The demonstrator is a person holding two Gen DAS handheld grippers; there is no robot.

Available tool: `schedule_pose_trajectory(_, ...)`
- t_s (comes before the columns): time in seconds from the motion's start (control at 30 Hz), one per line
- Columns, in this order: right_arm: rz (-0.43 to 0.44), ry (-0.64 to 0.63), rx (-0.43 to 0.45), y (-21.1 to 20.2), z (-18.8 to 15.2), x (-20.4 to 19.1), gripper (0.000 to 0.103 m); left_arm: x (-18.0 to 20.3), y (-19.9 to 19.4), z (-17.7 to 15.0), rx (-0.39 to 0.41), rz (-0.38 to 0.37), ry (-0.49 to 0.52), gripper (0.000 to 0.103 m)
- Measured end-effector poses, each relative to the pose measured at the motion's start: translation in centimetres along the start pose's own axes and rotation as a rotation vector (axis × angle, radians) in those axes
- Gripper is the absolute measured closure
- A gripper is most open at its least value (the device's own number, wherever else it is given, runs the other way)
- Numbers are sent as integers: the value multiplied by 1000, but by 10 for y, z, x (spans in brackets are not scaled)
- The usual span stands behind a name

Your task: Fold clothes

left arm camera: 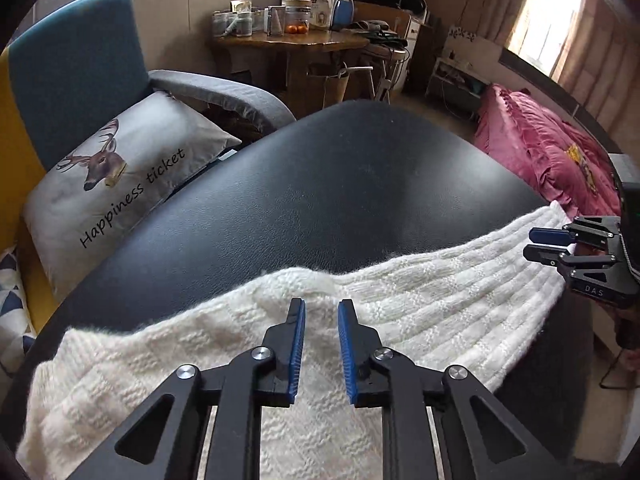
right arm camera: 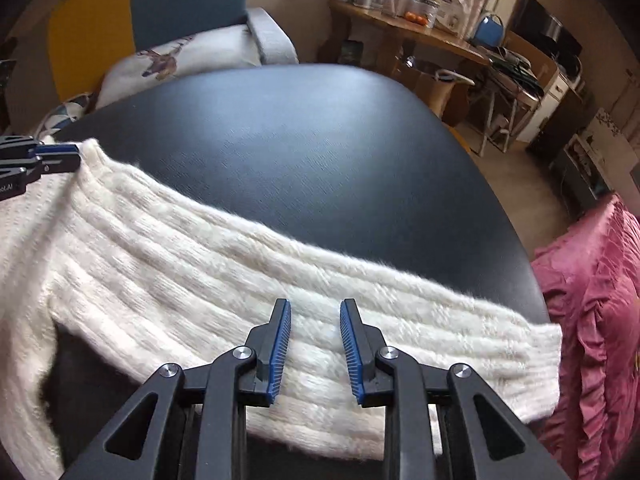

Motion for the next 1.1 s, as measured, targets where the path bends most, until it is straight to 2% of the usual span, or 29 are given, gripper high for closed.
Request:
schedule_pose_trajectory(0.07, 36, 81, 1, -2, -12, 13, 77, -1, 16, 1, -18, 45, -15, 89)
schedule_pose_trajectory(0.17, 52, 119, 26, -3, -23, 18, 77, -1, 38, 2, -44, 109, -38, 88)
schedule_pose_trajectory(0.23, 52, 132, 38, -3, -26, 17, 77, 2, 39, 3, -31, 118, -59, 88)
schedule_pose_trajectory(0.4, 25, 105, 41, -7, -25, 13, 76, 2, 15, -9, 7, 111, -104, 87)
schedule_pose_trajectory(0.47, 12, 95, 61, -17, -13, 9, 76, 1, 3, -14, 22, 106, -121, 87)
schedule_pose_trajectory(0.57, 151, 59, 142, -45, 0, -16, 76, -1, -17, -24, 47, 100, -153, 87)
schedule_pose_trajectory(0.73, 439, -16, 157, -74, 10, -99, 75, -39, -100, -115, 132, 165, -390, 86)
schedule_pose_trajectory(0.9, 672, -145, 96, -92, -1, -210, 75, -78, -183, -207, 218, 232, -630, 86)
schedule_pose_trajectory(1.03, 747, -260, 72, -106, 1, -285, 75, -133, -266, -305, 278, 371, -854, 86)
schedule_pose_trajectory(1.1, 768, -312, 72, -114, 3, -320, 75, -154, -296, -345, 275, 460, -909, 85)
Point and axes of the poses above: each gripper's, at about its wrist camera, not at the fingertips, and y roughly the way its jaws point, x to its right, z to its top, the point moved 1 cm from there along y, roughly the way its jaws point, and after that the axes turned 8 degrees about -z, right-handed, at the moved point
